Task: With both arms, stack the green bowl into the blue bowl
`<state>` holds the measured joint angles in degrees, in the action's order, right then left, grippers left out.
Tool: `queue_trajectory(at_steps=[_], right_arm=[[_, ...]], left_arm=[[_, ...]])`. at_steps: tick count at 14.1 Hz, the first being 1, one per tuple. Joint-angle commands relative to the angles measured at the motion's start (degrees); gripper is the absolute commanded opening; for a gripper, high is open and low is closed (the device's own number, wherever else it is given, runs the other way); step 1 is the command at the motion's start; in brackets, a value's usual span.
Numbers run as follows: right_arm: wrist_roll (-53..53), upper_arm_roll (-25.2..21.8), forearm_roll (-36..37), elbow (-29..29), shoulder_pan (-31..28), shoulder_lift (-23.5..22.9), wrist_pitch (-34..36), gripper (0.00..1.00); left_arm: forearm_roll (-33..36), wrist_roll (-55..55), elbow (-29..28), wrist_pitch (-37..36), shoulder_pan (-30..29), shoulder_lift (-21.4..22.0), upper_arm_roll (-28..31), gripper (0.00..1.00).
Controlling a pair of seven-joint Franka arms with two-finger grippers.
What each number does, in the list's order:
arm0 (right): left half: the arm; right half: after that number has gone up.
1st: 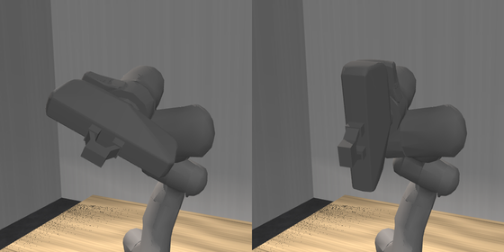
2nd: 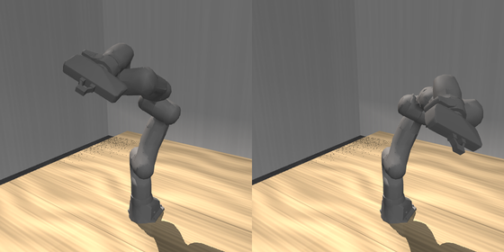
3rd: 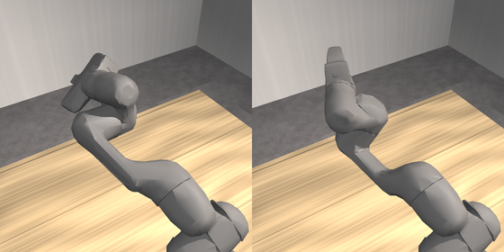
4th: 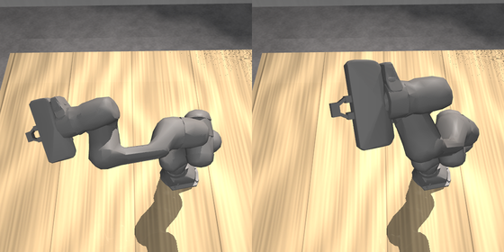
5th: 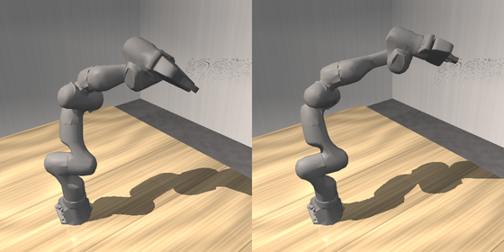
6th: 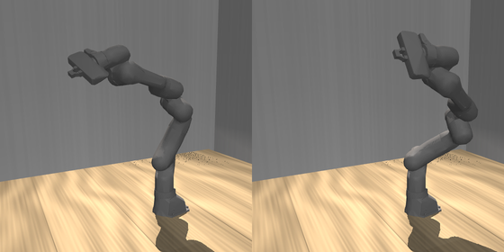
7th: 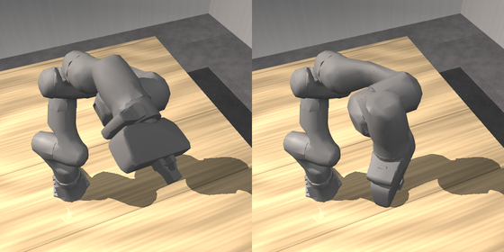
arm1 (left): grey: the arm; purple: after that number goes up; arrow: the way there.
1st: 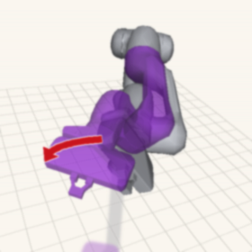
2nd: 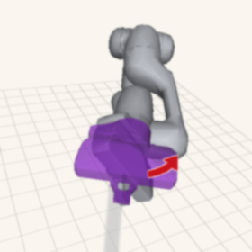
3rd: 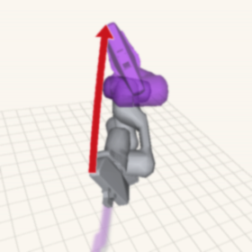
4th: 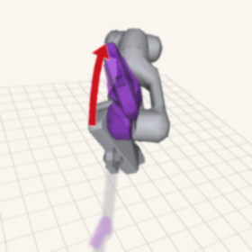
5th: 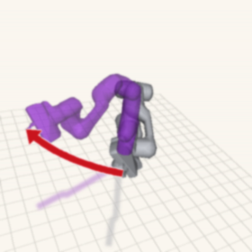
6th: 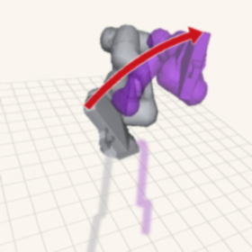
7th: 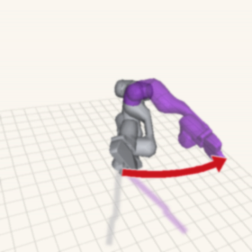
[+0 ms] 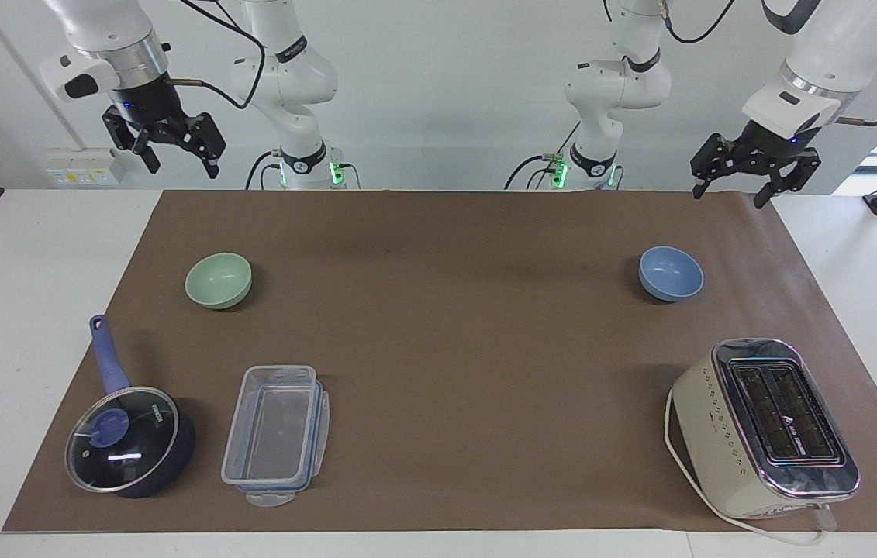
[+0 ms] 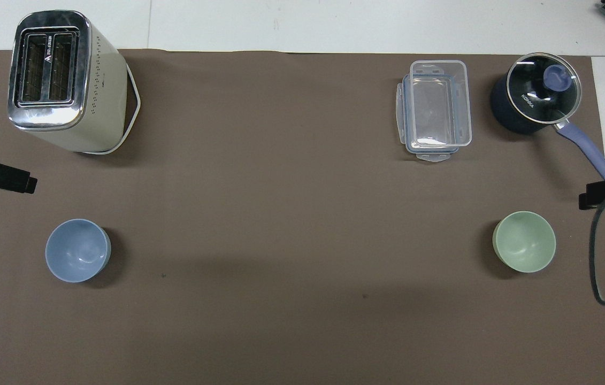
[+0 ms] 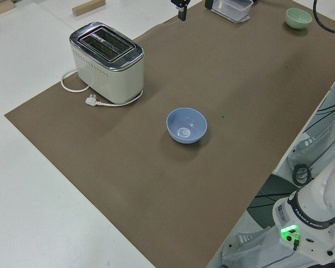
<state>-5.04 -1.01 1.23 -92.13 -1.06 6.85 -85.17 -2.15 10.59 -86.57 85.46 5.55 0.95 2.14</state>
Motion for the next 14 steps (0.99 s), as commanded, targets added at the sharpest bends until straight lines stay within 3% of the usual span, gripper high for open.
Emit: queue_trajectory(at_steps=[1, 9, 14], right_arm=[[1.35, -0.31, -0.53, 0.2, 0.09, 0.26, 0.62, 1.0], [1.35, -0.39, -0.53, 0.2, 0.09, 0.18, 0.62, 1.0], [1.35, -0.31, -0.53, 0.2, 0.09, 0.18, 0.62, 1.0]], left_arm=[[0.13, 0.48, -1.23, 0.32, -1.15, 0.81, -0.12, 1.0], [0.04, 3.73, -3.68, 0.85, -4.05, 1.34, -0.03, 1.0], [-0.13, 5.84, -12.01, 6.19, -7.21, 3.97, -0.03, 1.0]])
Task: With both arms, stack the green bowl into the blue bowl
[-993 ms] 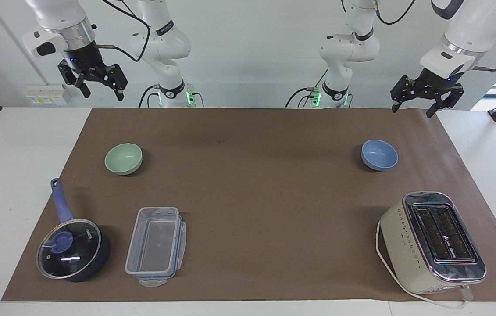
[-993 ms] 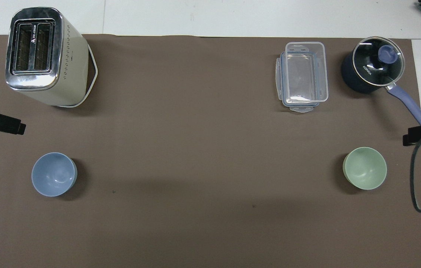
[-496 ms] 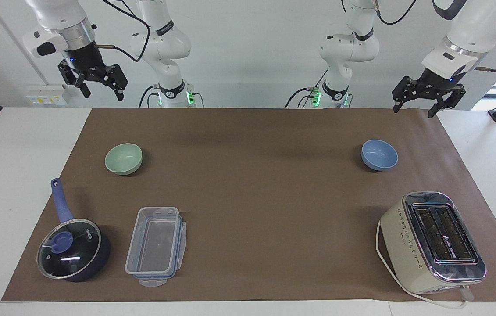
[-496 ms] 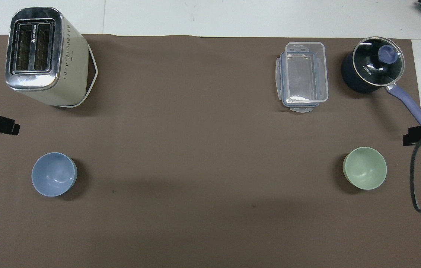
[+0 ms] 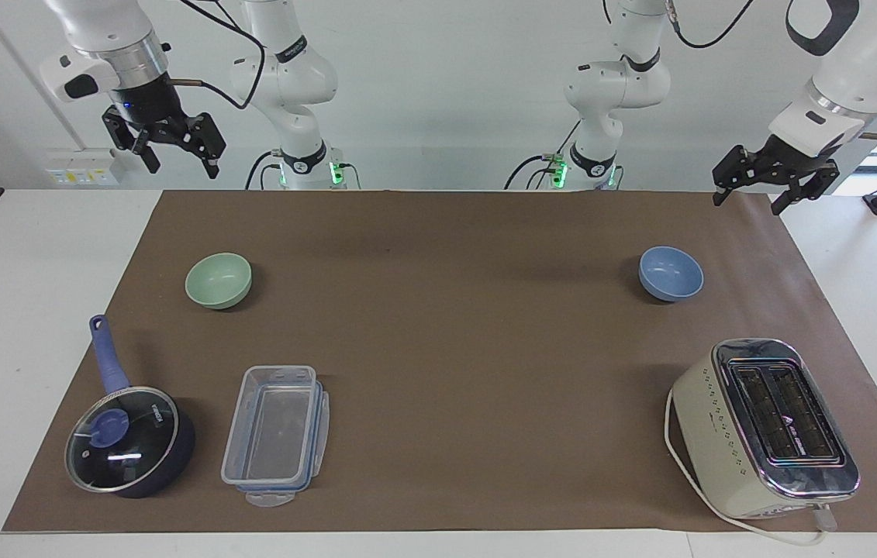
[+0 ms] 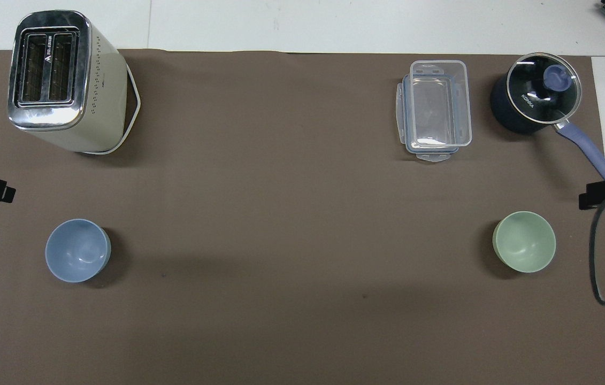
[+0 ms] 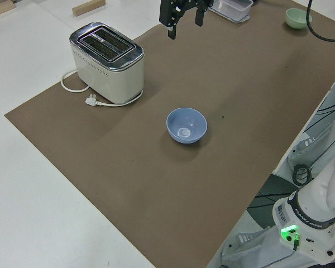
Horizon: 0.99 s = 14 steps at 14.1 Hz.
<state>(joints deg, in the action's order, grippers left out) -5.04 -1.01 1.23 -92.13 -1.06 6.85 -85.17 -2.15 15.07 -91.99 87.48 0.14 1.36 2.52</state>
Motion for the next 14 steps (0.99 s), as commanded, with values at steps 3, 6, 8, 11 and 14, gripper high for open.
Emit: queue_trajectory(at_steps=[3, 6, 8, 11, 14], right_arm=[[1.35, -0.31, -0.53, 0.2, 0.09, 0.18, 0.53, 1.0], [1.35, -0.39, -0.53, 0.2, 0.09, 0.26, 0.62, 1.0], [1.35, -0.39, -0.53, 0.2, 0.09, 0.18, 0.62, 1.0], [1.35, -0.39, -0.53, 0.2, 0.09, 0.26, 0.62, 1.0], [1.35, -0.31, -0.53, 0.2, 0.09, 0.18, 0.62, 1.0]], left_arm=[[-1.01, 5.84, -15.92, 10.85, -4.79, 7.15, -0.42, 1.0], [-1.71, 7.95, -21.12, 14.55, -6.99, 7.95, -0.42, 1.0], [-2.85, 9.62, -24.36, 17.09, -8.92, 8.3, -0.42, 1.0], [-2.94, 13.31, -29.72, 21.4, -10.85, 8.57, -0.42, 1.0], [-3.12, 14.02, -34.3, 24.92, -11.21, 8.57, -0.33, 1.0]])
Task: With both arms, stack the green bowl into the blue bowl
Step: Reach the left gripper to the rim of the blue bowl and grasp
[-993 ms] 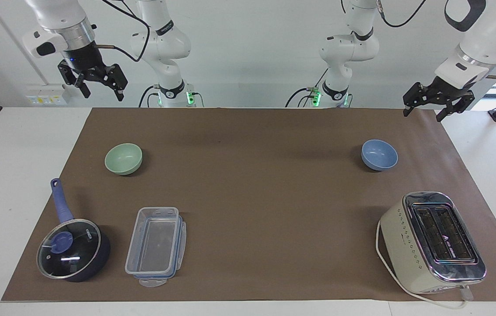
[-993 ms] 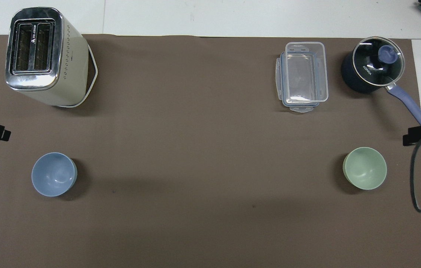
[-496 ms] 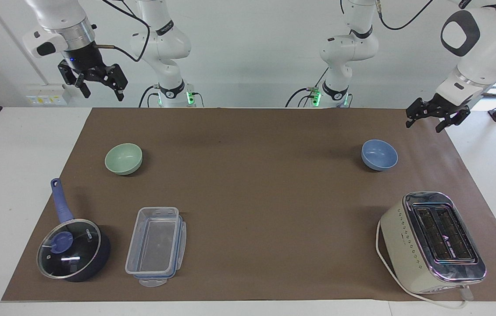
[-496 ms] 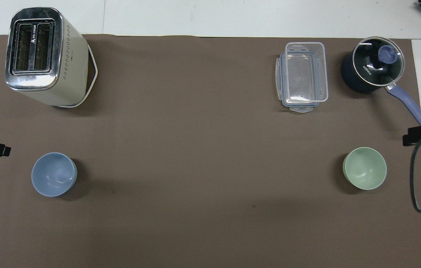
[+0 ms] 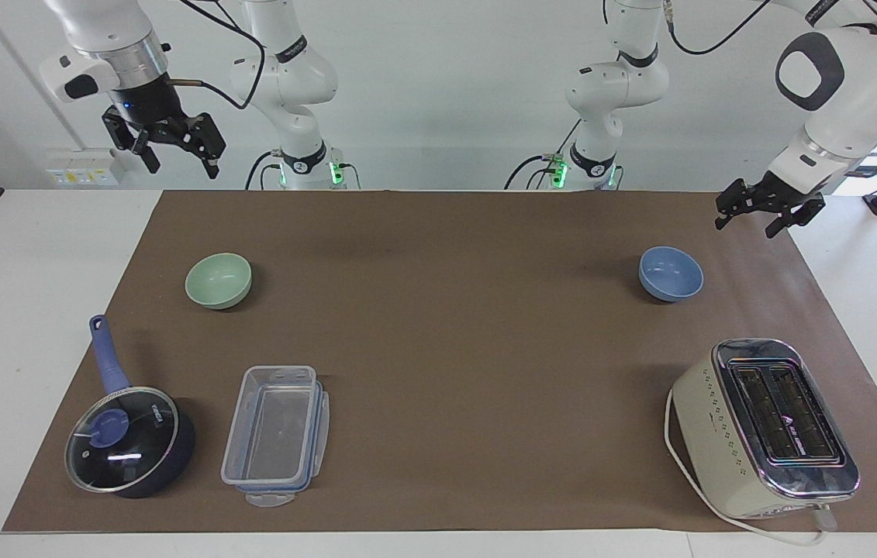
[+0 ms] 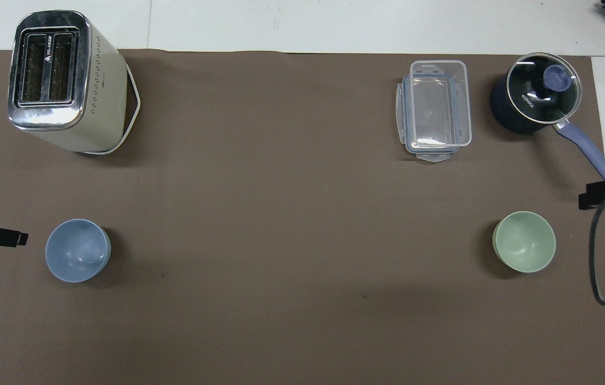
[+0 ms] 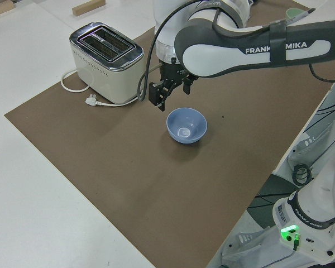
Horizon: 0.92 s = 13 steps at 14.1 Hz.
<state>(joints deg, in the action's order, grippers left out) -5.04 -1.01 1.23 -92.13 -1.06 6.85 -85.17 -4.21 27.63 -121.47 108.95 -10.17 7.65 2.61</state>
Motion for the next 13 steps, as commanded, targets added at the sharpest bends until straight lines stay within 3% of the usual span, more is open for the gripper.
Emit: queue_trajectory(at_steps=[1, 4, 8, 13], right_arm=[[1.35, -0.39, -0.53, 0.2, 0.09, 0.18, 0.62, 1.0], [1.35, -0.39, -0.53, 0.2, 0.09, 0.18, 0.62, 1.0], [1.35, -0.3, -0.53, 0.2, 0.09, 0.18, 0.62, 1.0], [1.35, -0.39, -0.53, 0.2, 0.09, 0.18, 0.62, 1.0]], left_arm=[[-1.15, 2.07, -6.39, 4.42, -1.43, 2.28, -0.42, 1.0], [-3.35, 4.43, -13.42, 12.32, -3.62, 2.46, -0.42, 0.94], [-6.16, 5.85, -18.26, 19.27, -4.6, 0.88, -0.42, 0.88], [-6.68, 6.38, -19.68, 20.69, -4.6, -0.52, -0.42, 0.8]])
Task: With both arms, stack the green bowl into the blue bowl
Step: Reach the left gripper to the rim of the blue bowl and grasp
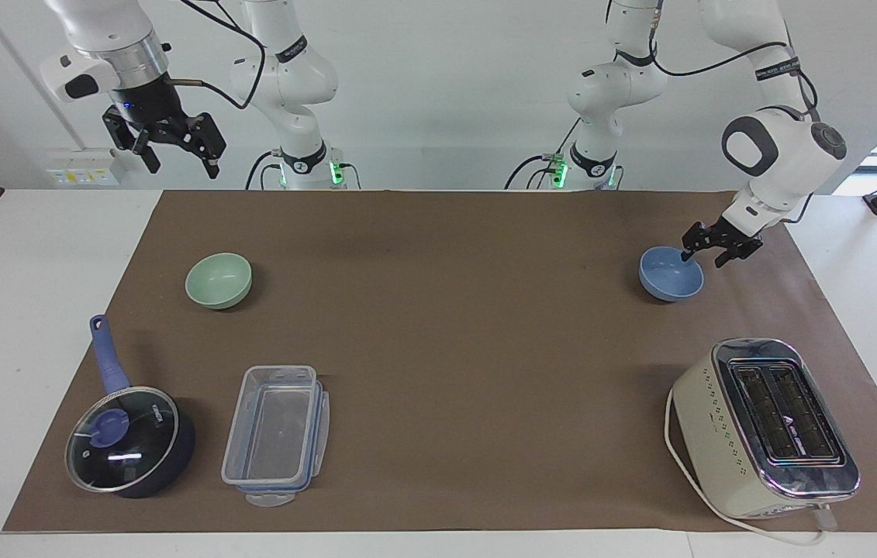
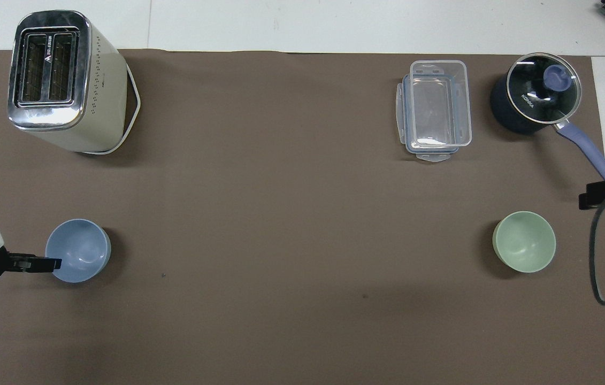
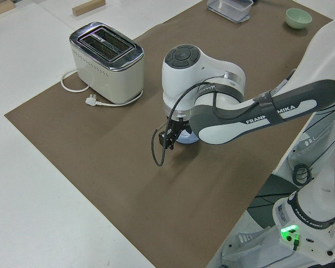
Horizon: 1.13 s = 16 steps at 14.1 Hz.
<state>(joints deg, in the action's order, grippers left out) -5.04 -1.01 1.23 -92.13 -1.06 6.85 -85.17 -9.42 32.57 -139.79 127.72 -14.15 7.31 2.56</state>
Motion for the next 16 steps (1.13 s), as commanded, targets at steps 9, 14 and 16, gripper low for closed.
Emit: queue_trajectory(at_steps=[9, 14, 16], right_arm=[[1.35, -0.39, -0.53, 0.2, 0.09, 0.18, 0.62, 1.0], [1.35, -0.39, -0.53, 0.2, 0.09, 0.26, 0.62, 1.0], [1.35, -0.31, -0.53, 0.2, 0.09, 0.18, 0.62, 1.0]], left_arm=[[-2.09, 1.44, -1.36, 2.09, -0.36, -0.71, -0.37, 0.14], [-2.18, 1.53, -0.92, 1.92, -0.36, -0.8, -0.36, 0.0], [-2.18, 1.36, -0.22, 1.31, 0.17, -0.72, -0.36, 0.0]])
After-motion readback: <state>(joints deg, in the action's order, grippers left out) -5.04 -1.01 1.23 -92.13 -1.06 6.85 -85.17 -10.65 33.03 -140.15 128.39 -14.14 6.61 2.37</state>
